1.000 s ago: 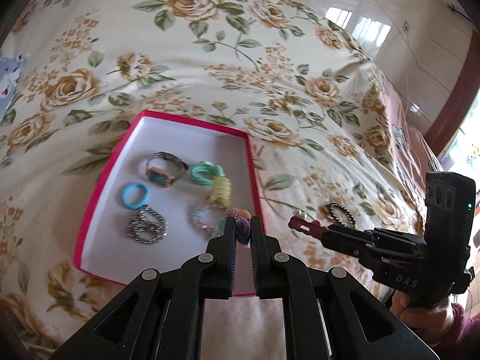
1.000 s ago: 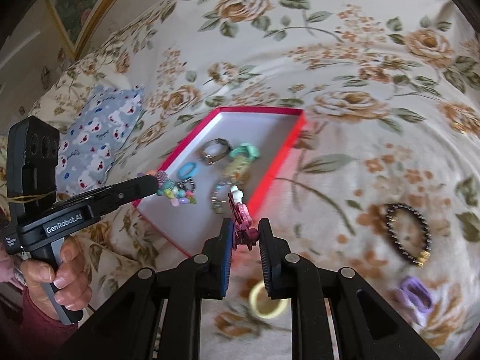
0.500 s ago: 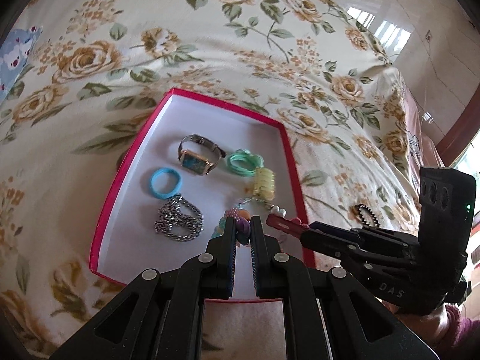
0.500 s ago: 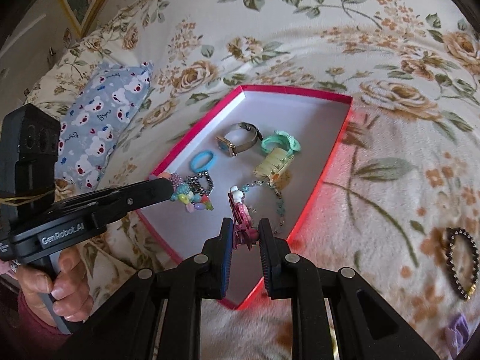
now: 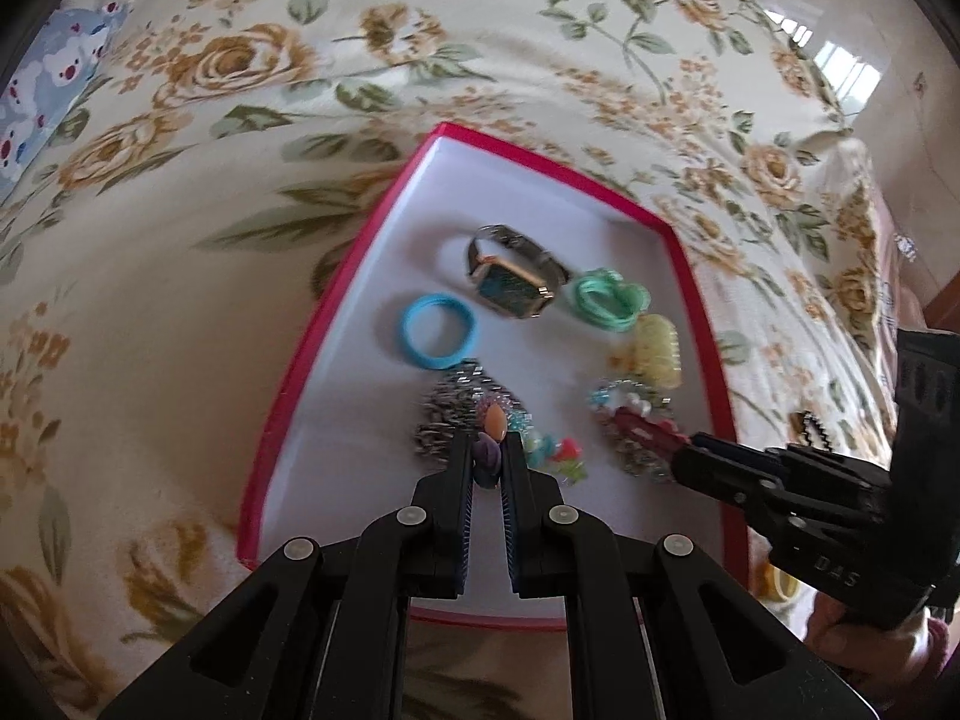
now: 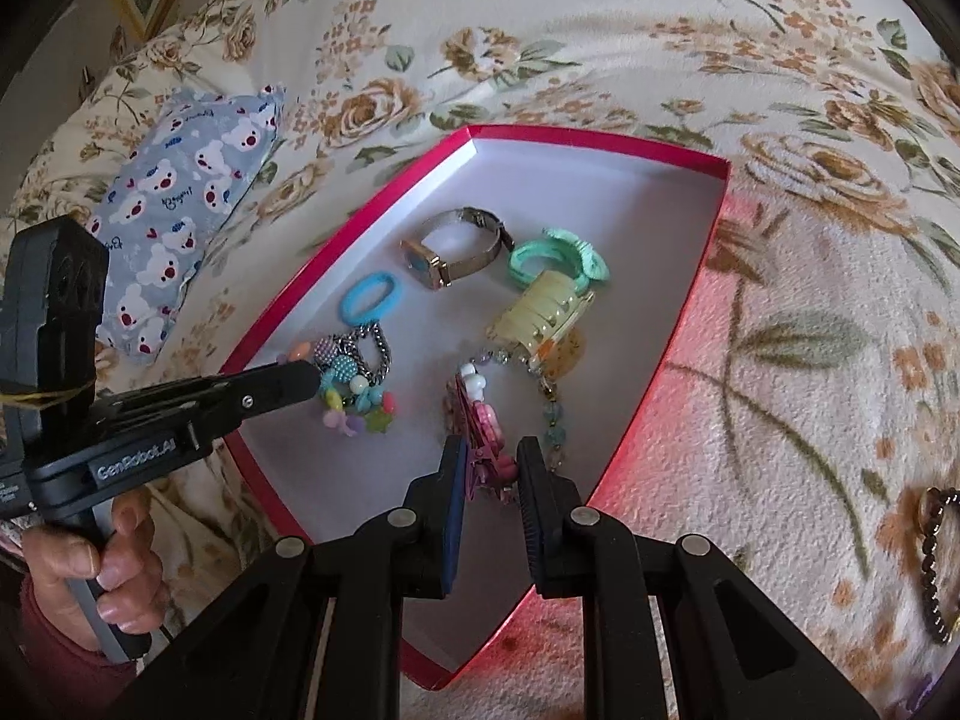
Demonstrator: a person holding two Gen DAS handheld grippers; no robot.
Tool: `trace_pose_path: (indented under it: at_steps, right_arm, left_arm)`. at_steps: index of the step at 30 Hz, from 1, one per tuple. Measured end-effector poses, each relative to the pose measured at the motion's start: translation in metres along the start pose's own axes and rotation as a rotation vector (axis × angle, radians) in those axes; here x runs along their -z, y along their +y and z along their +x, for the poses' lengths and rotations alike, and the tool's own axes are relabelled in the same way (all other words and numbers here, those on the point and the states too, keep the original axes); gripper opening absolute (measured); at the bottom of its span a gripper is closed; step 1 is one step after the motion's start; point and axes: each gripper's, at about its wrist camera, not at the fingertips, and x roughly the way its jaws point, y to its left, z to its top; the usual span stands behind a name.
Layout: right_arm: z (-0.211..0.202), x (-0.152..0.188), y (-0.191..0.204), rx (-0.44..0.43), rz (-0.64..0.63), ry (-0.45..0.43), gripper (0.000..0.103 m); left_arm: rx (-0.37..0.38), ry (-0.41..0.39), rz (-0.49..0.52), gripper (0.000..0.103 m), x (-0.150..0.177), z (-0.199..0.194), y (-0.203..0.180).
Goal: Organize jewelry
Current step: 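Carry the charm bracelet and pink clip into the box and release both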
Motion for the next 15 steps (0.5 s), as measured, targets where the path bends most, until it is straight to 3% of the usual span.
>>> trace_pose_path:
  at_steps: [15]
  right_arm:
    - [0.0048, 0.0, 0.0018, -0.01, -0.005, 0.014, 0.019]
  left_arm:
    - [-0.063, 0.007, 0.021, 0.011, 0.0011, 0.0047, -0.0049]
